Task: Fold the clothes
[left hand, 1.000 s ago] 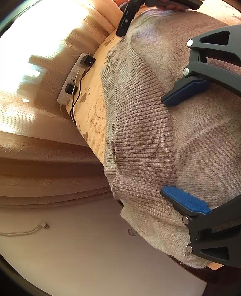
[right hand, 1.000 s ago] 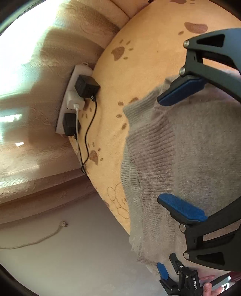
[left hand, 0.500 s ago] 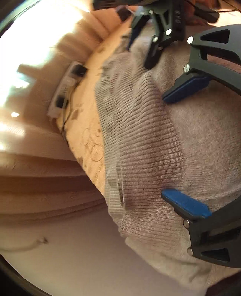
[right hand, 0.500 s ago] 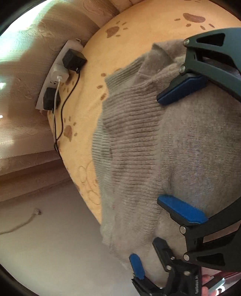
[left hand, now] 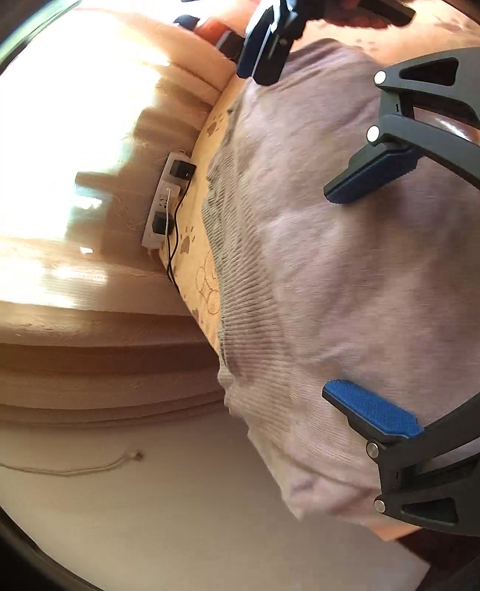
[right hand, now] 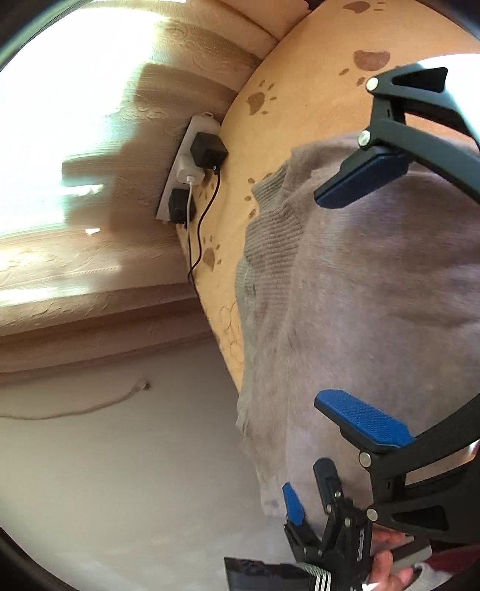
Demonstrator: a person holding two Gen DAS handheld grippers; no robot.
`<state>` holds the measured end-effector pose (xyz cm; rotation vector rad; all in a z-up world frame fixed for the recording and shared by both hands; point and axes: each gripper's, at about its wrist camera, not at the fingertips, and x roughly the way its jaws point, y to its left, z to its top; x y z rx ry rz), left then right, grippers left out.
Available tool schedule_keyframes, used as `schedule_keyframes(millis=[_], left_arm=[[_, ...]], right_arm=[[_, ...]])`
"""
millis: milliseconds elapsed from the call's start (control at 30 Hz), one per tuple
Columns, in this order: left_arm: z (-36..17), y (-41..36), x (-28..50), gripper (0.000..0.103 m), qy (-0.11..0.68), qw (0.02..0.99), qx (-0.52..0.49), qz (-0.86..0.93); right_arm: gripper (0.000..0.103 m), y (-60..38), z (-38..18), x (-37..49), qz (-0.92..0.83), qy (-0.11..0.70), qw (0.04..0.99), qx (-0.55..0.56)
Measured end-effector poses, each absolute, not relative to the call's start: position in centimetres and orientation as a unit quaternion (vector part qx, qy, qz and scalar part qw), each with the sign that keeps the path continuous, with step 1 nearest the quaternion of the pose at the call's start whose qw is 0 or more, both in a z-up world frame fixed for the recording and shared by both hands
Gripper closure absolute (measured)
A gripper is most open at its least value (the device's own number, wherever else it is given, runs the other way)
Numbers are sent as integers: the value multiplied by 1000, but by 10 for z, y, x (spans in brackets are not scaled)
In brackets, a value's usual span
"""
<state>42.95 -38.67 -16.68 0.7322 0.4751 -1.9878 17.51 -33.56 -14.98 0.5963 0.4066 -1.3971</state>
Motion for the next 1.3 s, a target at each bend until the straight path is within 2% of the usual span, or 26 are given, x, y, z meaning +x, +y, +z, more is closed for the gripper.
schedule_keyframes(millis=[133, 267, 567, 767, 967, 1300], left_arm=[[-176, -365, 430, 5, 151, 473, 311, -810], [-181, -361, 434, 4, 146, 472, 303, -815], [-176, -352, 437, 2, 149, 477, 311, -809], [-175, -320, 432, 2, 150, 481, 306, -808], [-186, -312, 426, 2, 162, 497, 310, -794], [-191, -307, 422, 1, 159, 520, 314, -778]], right_arm=[[3, -318, -171, 188, -605, 224, 711, 280], [2, -308, -188, 207, -614, 290, 697, 233], [1, -303, -190, 207, -622, 288, 690, 232], [1, -276, -174, 207, -635, 236, 691, 252], [1, -282, -192, 228, -625, 313, 676, 232], [1, -279, -196, 231, -628, 321, 671, 229]])
